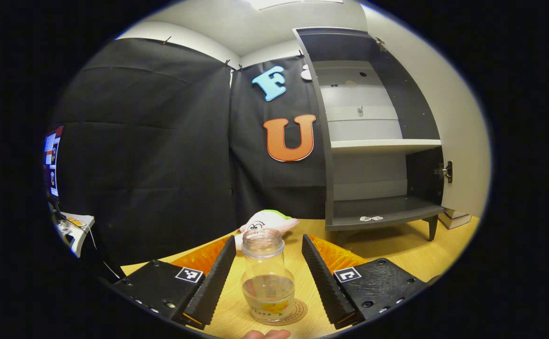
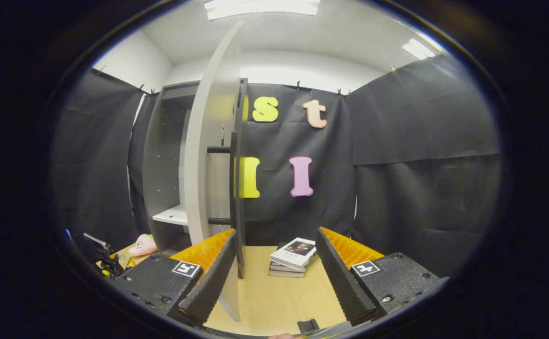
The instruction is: Open the cabinet door with the right hand, grasp the bottle in the cabinet with the left hand and place it on the coaster, then close the cabinet door with the right hand.
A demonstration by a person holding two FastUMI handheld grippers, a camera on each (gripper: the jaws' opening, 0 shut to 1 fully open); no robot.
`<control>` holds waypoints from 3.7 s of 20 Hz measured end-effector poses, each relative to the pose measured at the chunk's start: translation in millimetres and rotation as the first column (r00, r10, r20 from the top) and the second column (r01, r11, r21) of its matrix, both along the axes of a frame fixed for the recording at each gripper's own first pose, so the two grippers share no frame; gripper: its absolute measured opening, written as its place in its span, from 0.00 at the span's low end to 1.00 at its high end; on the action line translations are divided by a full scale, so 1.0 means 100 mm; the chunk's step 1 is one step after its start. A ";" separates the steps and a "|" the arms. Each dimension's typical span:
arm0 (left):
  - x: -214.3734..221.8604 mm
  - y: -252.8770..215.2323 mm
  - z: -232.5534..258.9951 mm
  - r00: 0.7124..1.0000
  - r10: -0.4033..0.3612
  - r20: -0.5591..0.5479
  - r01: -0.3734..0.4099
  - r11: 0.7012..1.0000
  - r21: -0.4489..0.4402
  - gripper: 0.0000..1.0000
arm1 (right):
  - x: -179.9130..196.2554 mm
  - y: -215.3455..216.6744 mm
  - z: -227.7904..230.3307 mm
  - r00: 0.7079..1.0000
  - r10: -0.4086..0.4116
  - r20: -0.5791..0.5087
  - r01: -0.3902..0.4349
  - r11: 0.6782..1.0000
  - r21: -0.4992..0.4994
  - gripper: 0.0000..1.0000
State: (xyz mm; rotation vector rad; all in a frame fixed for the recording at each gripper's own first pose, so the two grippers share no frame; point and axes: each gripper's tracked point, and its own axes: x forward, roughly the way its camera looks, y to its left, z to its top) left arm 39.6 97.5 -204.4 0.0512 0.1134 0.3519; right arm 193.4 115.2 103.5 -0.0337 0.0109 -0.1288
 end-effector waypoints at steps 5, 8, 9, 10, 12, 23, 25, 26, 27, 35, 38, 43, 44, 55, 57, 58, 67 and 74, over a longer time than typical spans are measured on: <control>-0.06 -0.12 0.48 0.999 -0.036 0.023 0.037 0.999 -0.013 0.87 | -0.01 0.00 -0.07 1.000 -0.002 -0.011 0.002 0.999 0.044 1.00; -0.05 -0.23 0.80 0.996 -0.081 0.042 0.081 0.997 0.001 0.89 | 0.04 0.01 -0.07 1.000 0.010 -0.001 -0.010 0.998 0.060 1.00; -0.04 -0.26 0.89 0.995 -0.095 0.042 0.095 0.995 0.005 0.89 | 0.05 0.00 -0.07 1.000 0.013 -0.001 -0.013 0.998 0.061 1.00; -0.04 -0.30 0.99 0.994 -0.107 0.037 0.107 0.994 0.007 0.89 | 0.07 0.00 -0.07 1.000 0.015 -0.002 -0.015 0.998 0.059 1.00; -0.02 -0.38 1.13 0.991 -0.135 0.022 0.135 0.991 0.003 0.89 | 0.09 0.00 -0.05 1.000 0.025 0.003 -0.025 0.998 0.053 1.00; -0.10 -0.79 1.83 0.966 -0.255 0.030 0.255 0.967 -0.013 0.94 | 0.35 0.00 0.23 0.995 0.040 0.096 -0.044 0.998 0.042 1.00; -0.12 -0.84 1.91 0.963 -0.268 0.040 0.268 0.963 -0.012 0.94 | 0.36 0.02 0.25 0.993 0.062 0.101 -0.064 0.998 0.016 1.00; -0.13 -0.85 1.94 0.962 -0.270 0.047 0.271 0.963 -0.010 0.94 | 0.37 0.02 0.26 0.992 0.072 0.104 -0.073 0.997 0.005 1.00; -0.14 -0.85 1.97 0.961 -0.271 0.053 0.272 0.962 -0.009 0.94 | 0.37 0.05 0.26 0.991 0.085 0.104 -0.086 0.996 0.000 1.00; -0.19 -0.84 2.02 0.959 -0.275 0.068 0.276 0.961 -0.006 0.94 | 0.38 0.16 0.24 0.988 0.136 0.079 -0.137 0.991 -0.002 0.94; -0.20 -0.82 1.99 0.960 -0.273 0.062 0.275 0.961 -0.013 0.94 | 0.39 0.22 0.23 0.982 0.183 0.055 -0.180 0.982 -0.058 0.93; -0.27 -0.72 1.96 0.964 -0.258 0.064 0.260 0.965 -0.028 0.94 | 0.37 0.48 0.19 0.952 0.302 0.042 -0.299 0.952 -0.068 0.94; -0.29 -0.69 1.95 0.965 -0.256 0.062 0.258 0.966 -0.032 0.94 | 0.39 0.53 0.21 0.948 0.316 0.043 -0.313 0.948 -0.064 0.97; -0.43 -0.51 1.93 0.965 -0.254 0.070 0.255 0.967 -0.010 0.94 | 0.71 1.29 0.20 0.881 0.471 0.036 -0.469 0.882 -0.049 0.94; -0.45 -0.50 1.91 0.964 -0.255 0.072 0.257 0.966 -0.015 0.94 | 0.85 1.53 0.19 0.868 0.495 0.037 -0.493 0.868 -0.062 0.97; -0.45 -0.51 1.89 0.964 -0.257 0.071 0.259 0.966 -0.022 0.94 | 0.92 1.66 0.21 0.862 0.506 0.043 -0.503 0.862 -0.059 0.97; -0.46 -0.40 1.69 0.970 -0.242 0.036 0.244 0.969 -0.046 0.94 | 1.67 2.58 -0.06 0.836 0.549 0.003 -0.547 0.833 -0.079 0.97; -0.45 -0.42 1.59 0.970 -0.243 0.026 0.245 0.968 -0.064 0.94 | 1.64 2.46 -0.10 0.852 0.523 0.033 -0.521 0.852 -0.050 0.99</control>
